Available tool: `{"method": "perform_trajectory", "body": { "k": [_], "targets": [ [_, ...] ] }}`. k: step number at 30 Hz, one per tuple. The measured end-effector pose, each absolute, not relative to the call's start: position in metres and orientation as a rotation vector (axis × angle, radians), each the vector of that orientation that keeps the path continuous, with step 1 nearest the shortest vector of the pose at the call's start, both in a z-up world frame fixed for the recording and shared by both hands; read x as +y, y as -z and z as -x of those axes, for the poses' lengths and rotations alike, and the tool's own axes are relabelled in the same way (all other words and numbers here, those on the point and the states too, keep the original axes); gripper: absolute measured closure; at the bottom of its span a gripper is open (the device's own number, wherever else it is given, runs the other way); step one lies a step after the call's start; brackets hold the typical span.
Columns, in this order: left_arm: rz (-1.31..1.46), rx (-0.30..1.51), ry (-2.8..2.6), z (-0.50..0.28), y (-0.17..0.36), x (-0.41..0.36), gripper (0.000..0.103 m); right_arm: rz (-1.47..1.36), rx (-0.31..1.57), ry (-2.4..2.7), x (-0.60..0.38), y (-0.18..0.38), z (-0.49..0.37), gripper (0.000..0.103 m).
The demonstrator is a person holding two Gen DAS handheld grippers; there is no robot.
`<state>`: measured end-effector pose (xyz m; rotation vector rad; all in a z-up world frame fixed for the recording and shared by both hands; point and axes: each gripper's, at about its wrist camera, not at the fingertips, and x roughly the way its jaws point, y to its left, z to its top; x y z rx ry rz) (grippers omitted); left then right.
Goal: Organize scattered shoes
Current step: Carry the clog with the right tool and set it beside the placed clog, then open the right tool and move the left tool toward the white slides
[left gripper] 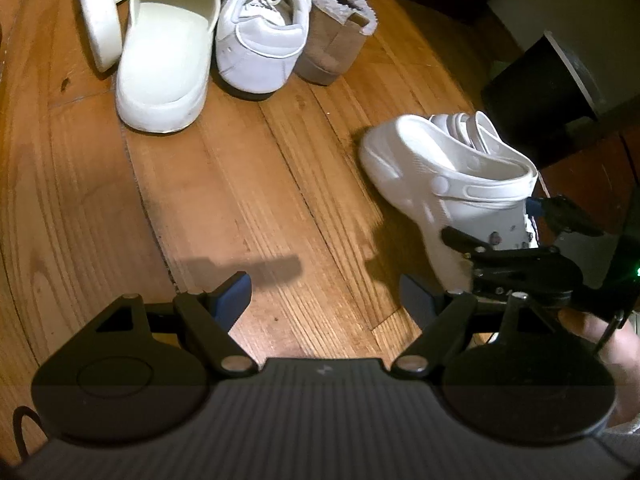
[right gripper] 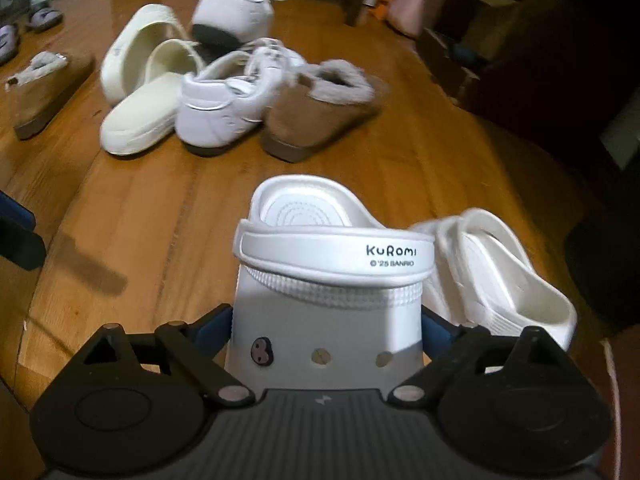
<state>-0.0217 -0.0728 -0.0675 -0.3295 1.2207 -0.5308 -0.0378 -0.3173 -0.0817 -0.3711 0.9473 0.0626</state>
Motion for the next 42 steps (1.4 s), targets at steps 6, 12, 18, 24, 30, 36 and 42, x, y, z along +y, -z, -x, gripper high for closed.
{"method": "perform_trajectory", "body": {
  "k": [6,12,18,24,30,36,42],
  "targets": [
    [0.309,1.213,0.544,0.024,0.066,-0.081,0.022,0.389,0.941,0.041,-0.343,0.091,0.029,0.007],
    [0.299,1.213,0.548,0.026,0.069,-0.082,0.022,0.195,0.994,0.110,-0.378,0.104,0.015,0.005],
    [0.334,1.176,0.495,0.021,0.065,-0.055,0.022,0.142,0.887,0.245,-0.354,0.032,0.056,0.004],
    [0.293,1.125,0.312,0.000,0.058,-0.014,0.022,-0.026,0.826,0.043,-0.313,-0.005,0.053,0.014],
    [0.146,1.038,0.109,-0.053,0.044,0.009,0.022,-0.324,0.969,-0.211,-0.263,0.027,-0.007,0.048],
    [0.104,0.999,-0.025,-0.107,0.047,0.014,0.022,-0.399,1.077,-0.260,-0.230,0.062,-0.045,0.096],
    [0.061,0.990,-0.095,-0.143,0.063,0.008,0.016,-0.413,1.071,-0.296,-0.223,0.072,-0.050,0.078]
  ]
}}
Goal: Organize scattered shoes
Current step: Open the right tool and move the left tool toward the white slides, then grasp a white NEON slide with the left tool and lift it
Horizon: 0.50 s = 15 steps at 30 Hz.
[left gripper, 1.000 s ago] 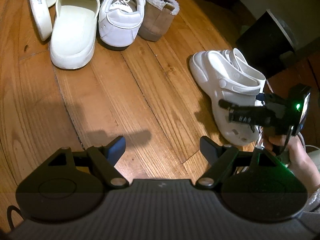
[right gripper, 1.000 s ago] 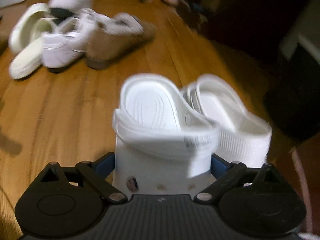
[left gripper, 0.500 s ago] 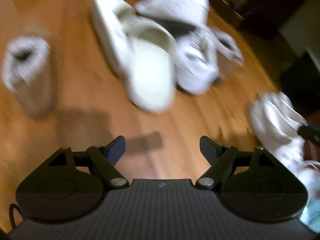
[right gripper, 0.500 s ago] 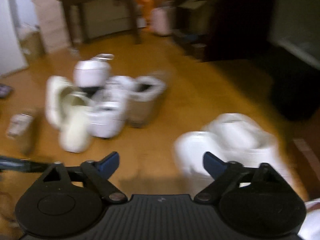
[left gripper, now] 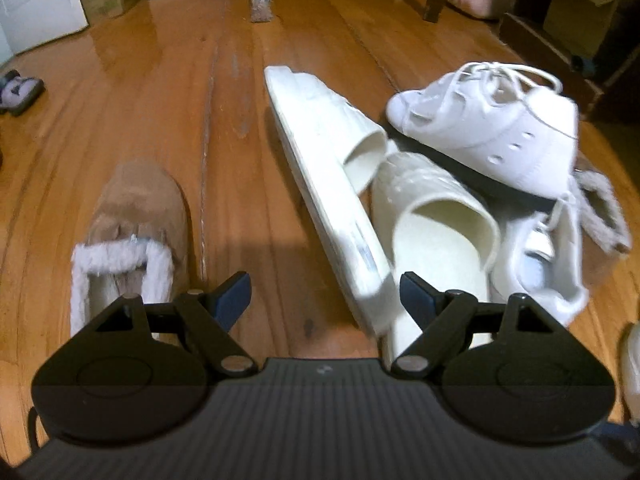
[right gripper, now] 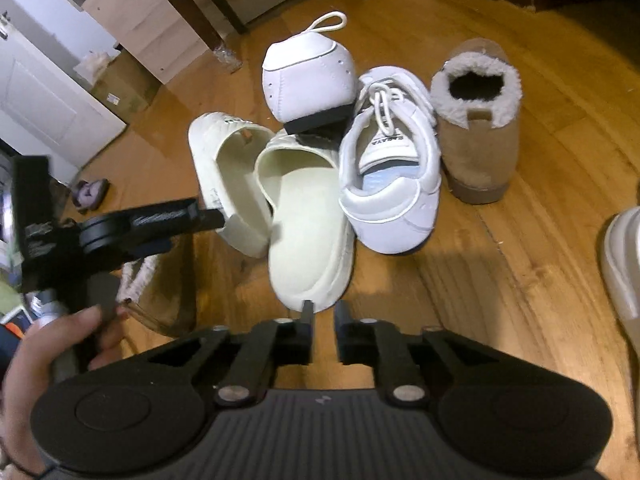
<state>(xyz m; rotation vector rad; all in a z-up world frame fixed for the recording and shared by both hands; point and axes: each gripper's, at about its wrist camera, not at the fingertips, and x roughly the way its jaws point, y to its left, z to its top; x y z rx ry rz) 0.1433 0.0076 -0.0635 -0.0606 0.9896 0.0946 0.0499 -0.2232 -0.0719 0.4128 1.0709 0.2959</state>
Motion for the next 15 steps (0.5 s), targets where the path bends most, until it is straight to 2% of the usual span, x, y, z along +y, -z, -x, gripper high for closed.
{"method": "perform_trajectory", "body": {
  "k": [2,6,7,8,9,15],
  "targets": [
    [0.034,0.987,-0.108,-0.151,0.071,0.004,0.012,-0.404,1.067,-0.292,-0.227,0.073,-0.046,0.078],
    [0.016,0.975,-0.154,-0.165,0.084,0.002,0.013,-0.395,1.069,-0.293,-0.231,0.075,-0.042,0.075],
    [0.026,0.957,-0.151,-0.167,0.087,0.003,0.024,-0.395,1.070,-0.293,-0.232,0.075,-0.040,0.075],
    [0.027,0.941,-0.136,-0.166,0.088,0.002,0.073,-0.395,1.070,-0.293,-0.233,0.075,-0.039,0.073],
    [0.024,0.928,-0.118,-0.165,0.088,0.001,0.069,-0.391,1.070,-0.294,-0.233,0.076,-0.038,0.072],
    [0.030,0.922,-0.115,-0.153,0.083,0.006,0.072,-0.360,1.075,-0.299,-0.231,0.076,-0.032,0.072]
  ]
}}
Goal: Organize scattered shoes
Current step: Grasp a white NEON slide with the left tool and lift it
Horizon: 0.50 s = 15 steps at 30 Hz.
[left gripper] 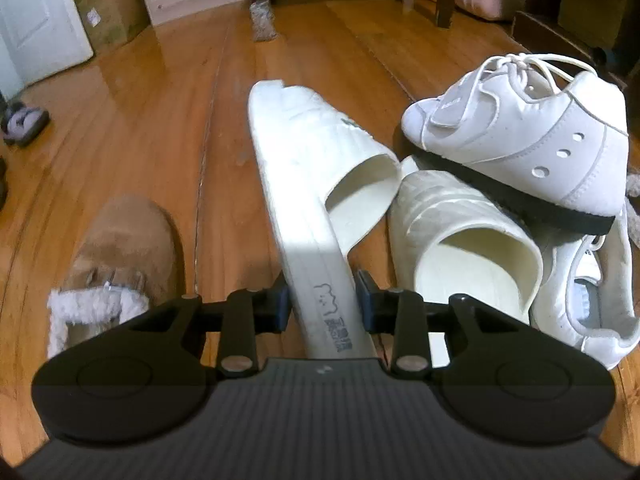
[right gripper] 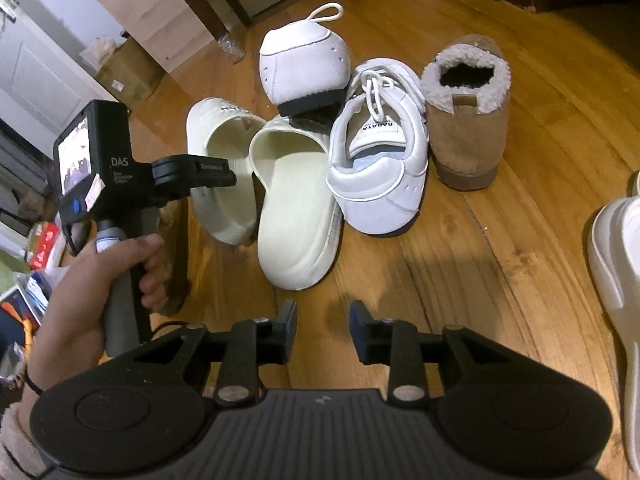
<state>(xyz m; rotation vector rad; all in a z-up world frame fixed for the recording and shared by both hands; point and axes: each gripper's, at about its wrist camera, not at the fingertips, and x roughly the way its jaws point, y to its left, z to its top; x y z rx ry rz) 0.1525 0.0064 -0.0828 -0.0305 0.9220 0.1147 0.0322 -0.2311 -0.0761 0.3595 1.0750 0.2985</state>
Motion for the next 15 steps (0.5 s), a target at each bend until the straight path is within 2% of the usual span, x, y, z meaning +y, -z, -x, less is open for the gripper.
{"method": "perform_trajectory", "body": {
  "k": [6,15],
  "targets": [
    [0.077,0.875,-0.096,-0.114,0.060,0.016,0.074,-0.361,1.074,-0.300,-0.234,0.070,-0.018,0.072],
    [0.222,0.936,-0.018,-0.032,0.060,0.028,0.075,-0.378,1.111,-0.265,-0.244,0.071,0.011,0.066]
  ]
}}
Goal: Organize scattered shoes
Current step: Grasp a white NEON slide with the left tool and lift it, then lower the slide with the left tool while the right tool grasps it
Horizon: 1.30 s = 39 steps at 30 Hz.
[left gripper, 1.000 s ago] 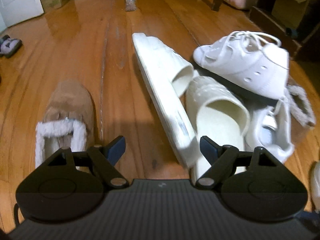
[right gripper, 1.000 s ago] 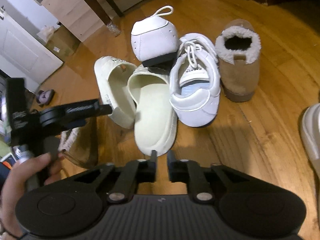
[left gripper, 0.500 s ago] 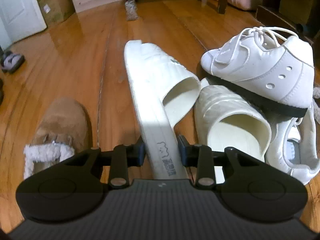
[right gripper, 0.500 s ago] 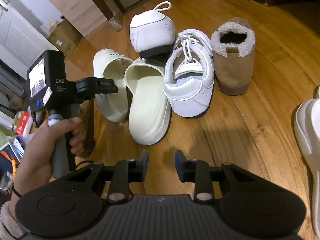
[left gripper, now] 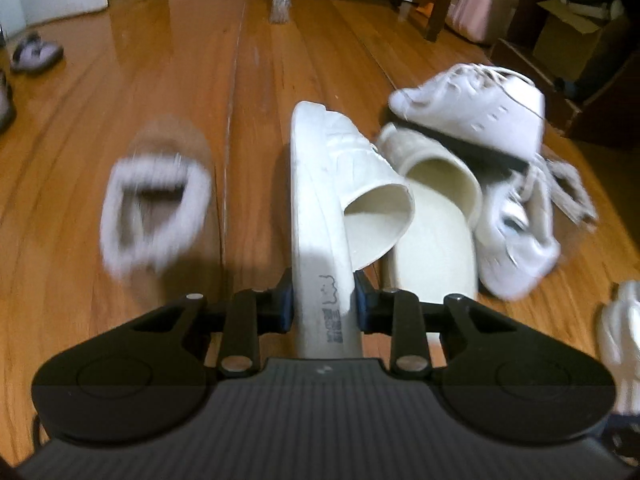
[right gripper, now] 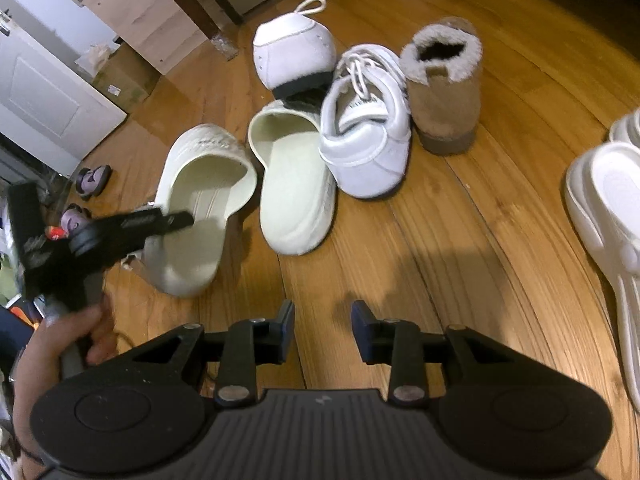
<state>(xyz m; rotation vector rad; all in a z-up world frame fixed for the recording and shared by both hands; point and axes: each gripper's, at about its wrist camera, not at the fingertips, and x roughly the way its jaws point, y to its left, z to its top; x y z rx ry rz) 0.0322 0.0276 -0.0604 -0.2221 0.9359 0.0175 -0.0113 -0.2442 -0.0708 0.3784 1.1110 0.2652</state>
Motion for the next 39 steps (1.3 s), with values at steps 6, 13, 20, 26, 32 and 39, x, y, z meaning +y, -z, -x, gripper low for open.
{"method": "perform_trajectory", "body": {
  "k": [6,13,20,26,32,39],
  "targets": [
    [0.334,1.012,0.088,0.040,0.061,0.029,0.075,-0.326,1.148,-0.253,-0.245,0.075,0.033,0.065],
    [0.412,1.204,0.063,0.075,0.087,0.048,0.071,-0.253,1.171,-0.309,-0.235,0.074,0.050,0.061],
    [0.357,1.238,0.074,0.090,0.072,0.056,0.041,-0.018,1.109,-0.545,-0.187,0.062,0.059,0.035],
    [0.367,1.203,0.040,0.088,0.062,0.082,0.035,0.420,0.990,-0.796,-0.116,0.033,0.052,0.030],
    [0.372,1.213,0.037,0.085,0.068,0.099,0.032,0.804,0.950,-0.950,-0.056,0.020,0.042,0.029],
    [0.394,1.256,0.107,0.087,0.080,0.113,0.032,0.990,1.028,-1.050,-0.009,0.055,0.019,0.019]
  ]
}}
